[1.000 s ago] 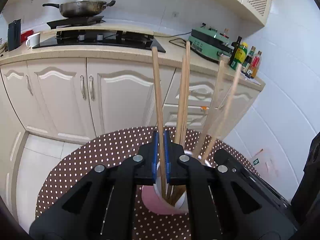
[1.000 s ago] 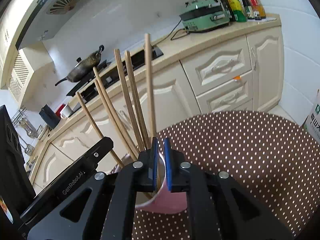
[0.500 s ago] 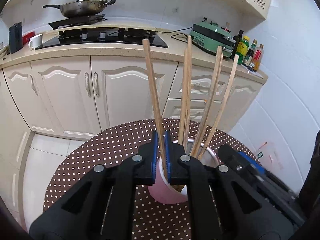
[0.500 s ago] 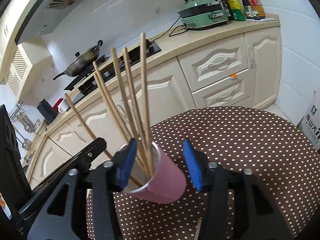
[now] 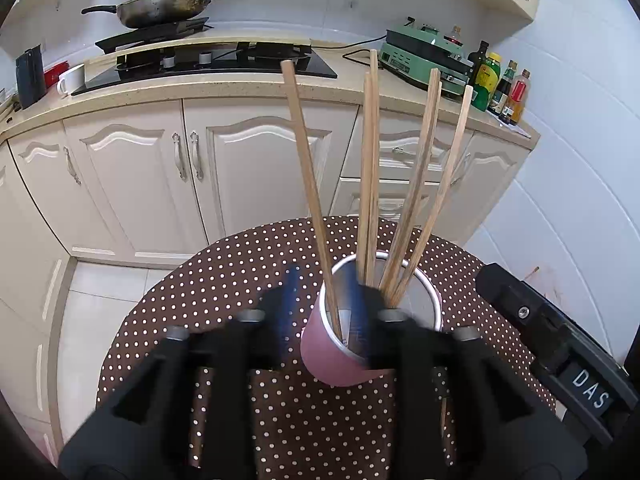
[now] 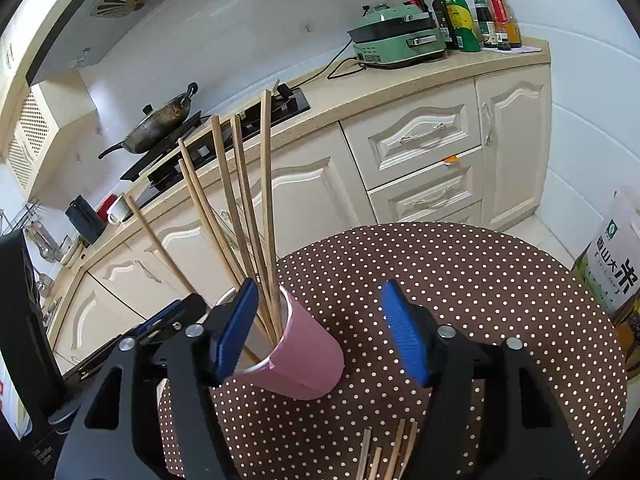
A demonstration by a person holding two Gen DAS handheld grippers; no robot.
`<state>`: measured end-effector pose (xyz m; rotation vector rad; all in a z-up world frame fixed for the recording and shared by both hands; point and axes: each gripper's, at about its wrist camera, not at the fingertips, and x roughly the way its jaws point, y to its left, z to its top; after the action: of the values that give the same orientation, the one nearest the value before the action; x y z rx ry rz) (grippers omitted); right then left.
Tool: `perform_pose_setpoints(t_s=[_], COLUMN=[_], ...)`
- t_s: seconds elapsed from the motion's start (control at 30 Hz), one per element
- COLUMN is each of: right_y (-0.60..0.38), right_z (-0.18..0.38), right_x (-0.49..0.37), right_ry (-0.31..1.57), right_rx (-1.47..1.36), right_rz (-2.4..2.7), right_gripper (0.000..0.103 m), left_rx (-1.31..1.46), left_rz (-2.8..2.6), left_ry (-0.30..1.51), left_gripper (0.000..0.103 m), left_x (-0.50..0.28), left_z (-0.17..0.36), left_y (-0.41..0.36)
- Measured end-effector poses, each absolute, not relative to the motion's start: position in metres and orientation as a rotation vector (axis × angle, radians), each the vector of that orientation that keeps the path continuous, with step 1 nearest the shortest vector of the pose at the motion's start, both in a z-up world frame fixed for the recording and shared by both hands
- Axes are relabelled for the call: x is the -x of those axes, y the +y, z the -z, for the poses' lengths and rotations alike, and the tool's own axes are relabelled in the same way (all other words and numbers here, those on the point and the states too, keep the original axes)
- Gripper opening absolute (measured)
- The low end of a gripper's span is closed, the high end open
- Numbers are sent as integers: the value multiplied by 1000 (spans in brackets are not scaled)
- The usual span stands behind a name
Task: Organize utensils
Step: 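Open both tools to release the sticks inside the cup, then raise both open tools away from the cup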
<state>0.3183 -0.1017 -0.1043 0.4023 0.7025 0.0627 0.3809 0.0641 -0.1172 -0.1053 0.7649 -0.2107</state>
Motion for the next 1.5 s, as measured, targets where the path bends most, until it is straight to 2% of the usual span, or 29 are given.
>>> perform_pose_setpoints(t_s=[0.03,0.47,1.0,1.5], right_y=[-102,-112,-126,-129], right_z=[104,88,57,59], right_x=[-318,-302,-270,-236], right_ry=[706,712,700,810], right_rx=[-397,-352,-278,-254], right_rz=[-62,-71,-102,-135], right_gripper=[65,76,92,95], left_rx=[104,52,41,29], left_rz=[206,164,133,120], left_ry=[756,737,741,779], left_gripper=[56,57,67,71], left_x=[-379,-351,-307,-259], left_z=[116,94,70,69], left_y=[65,60,48,41])
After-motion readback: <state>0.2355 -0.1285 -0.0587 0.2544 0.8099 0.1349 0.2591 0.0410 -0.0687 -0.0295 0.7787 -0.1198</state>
